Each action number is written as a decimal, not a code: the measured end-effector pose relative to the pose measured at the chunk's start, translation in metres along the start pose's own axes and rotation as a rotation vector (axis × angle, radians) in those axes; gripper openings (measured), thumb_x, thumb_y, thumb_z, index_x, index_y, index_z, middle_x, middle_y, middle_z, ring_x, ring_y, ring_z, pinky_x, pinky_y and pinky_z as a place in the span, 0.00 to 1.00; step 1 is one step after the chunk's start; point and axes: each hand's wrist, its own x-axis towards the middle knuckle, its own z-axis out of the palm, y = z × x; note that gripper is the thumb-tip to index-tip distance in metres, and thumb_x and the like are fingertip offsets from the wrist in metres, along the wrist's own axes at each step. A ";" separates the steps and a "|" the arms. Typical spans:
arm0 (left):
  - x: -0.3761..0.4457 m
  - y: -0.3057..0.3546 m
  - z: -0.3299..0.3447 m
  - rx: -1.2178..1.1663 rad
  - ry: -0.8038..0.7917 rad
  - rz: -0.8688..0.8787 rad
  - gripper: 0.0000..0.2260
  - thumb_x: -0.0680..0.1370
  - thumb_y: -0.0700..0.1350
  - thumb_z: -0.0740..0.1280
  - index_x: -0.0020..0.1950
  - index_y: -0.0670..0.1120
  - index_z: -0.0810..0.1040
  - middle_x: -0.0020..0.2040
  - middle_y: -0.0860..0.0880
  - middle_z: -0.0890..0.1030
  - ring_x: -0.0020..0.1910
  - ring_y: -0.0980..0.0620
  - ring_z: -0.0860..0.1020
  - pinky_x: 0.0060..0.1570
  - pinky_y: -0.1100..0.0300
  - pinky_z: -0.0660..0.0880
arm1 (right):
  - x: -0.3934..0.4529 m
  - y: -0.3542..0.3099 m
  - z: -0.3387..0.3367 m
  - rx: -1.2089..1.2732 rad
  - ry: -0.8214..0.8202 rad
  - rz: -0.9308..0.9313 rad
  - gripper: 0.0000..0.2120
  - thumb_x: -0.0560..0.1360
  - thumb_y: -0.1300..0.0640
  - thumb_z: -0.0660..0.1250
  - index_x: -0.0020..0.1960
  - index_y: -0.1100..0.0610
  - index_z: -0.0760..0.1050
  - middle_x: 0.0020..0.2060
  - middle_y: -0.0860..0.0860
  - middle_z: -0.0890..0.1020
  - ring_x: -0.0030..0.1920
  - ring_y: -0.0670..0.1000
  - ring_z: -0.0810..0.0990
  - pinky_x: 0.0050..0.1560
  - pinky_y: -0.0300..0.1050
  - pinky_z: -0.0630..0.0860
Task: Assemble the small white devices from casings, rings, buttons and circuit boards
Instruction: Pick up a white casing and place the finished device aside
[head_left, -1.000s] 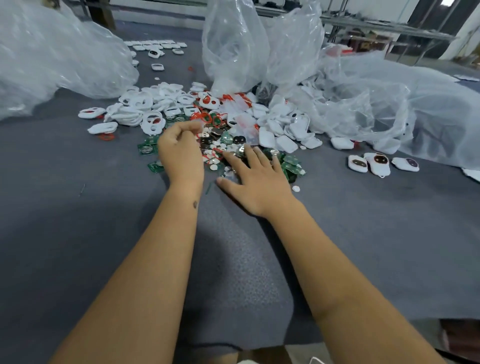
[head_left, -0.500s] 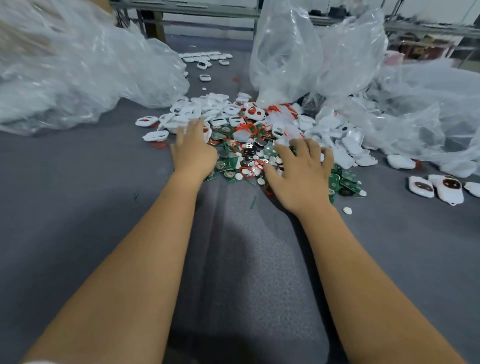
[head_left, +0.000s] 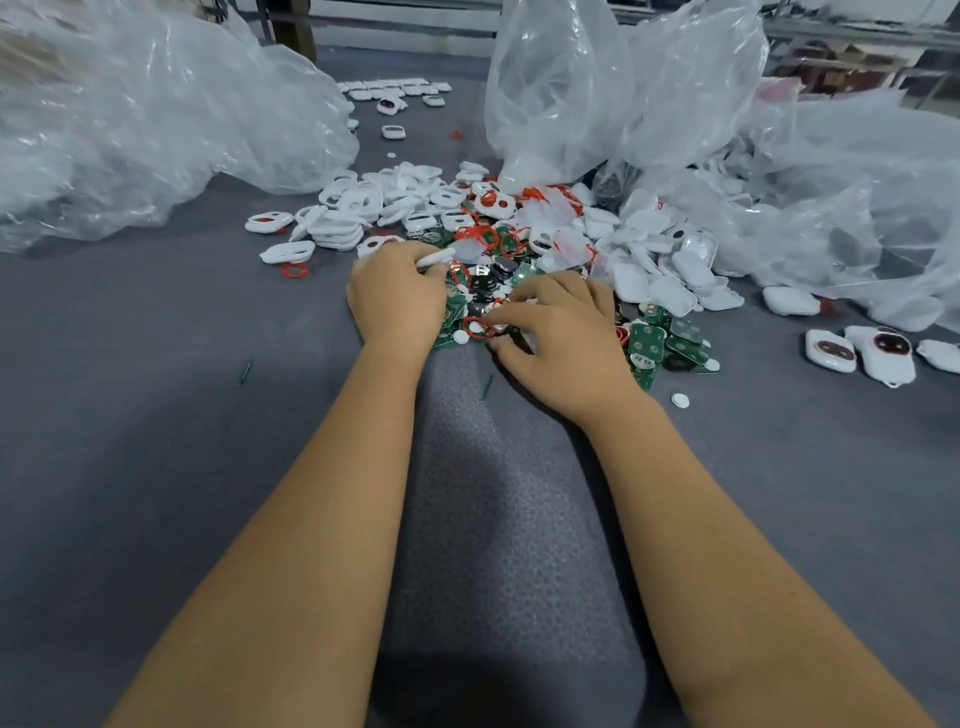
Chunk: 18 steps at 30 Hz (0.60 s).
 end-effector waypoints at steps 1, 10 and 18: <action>0.000 0.001 0.000 0.039 0.051 0.023 0.09 0.77 0.46 0.65 0.52 0.51 0.84 0.52 0.49 0.82 0.57 0.44 0.76 0.60 0.52 0.70 | 0.000 0.000 -0.001 0.010 0.003 0.006 0.09 0.75 0.50 0.68 0.54 0.46 0.83 0.52 0.47 0.79 0.61 0.52 0.70 0.61 0.48 0.56; -0.028 0.038 0.015 -0.652 0.105 -0.073 0.10 0.77 0.43 0.69 0.35 0.52 0.77 0.28 0.56 0.74 0.30 0.58 0.71 0.34 0.59 0.70 | -0.002 0.002 -0.001 0.015 0.036 0.055 0.08 0.71 0.54 0.68 0.50 0.51 0.81 0.47 0.48 0.80 0.56 0.54 0.73 0.57 0.47 0.59; -0.032 0.037 0.017 -0.882 0.039 -0.155 0.05 0.78 0.38 0.67 0.52 0.39 0.82 0.41 0.48 0.84 0.42 0.53 0.83 0.49 0.57 0.81 | -0.002 -0.008 -0.001 0.062 -0.080 -0.094 0.13 0.74 0.42 0.68 0.55 0.43 0.82 0.53 0.47 0.78 0.59 0.52 0.70 0.61 0.48 0.58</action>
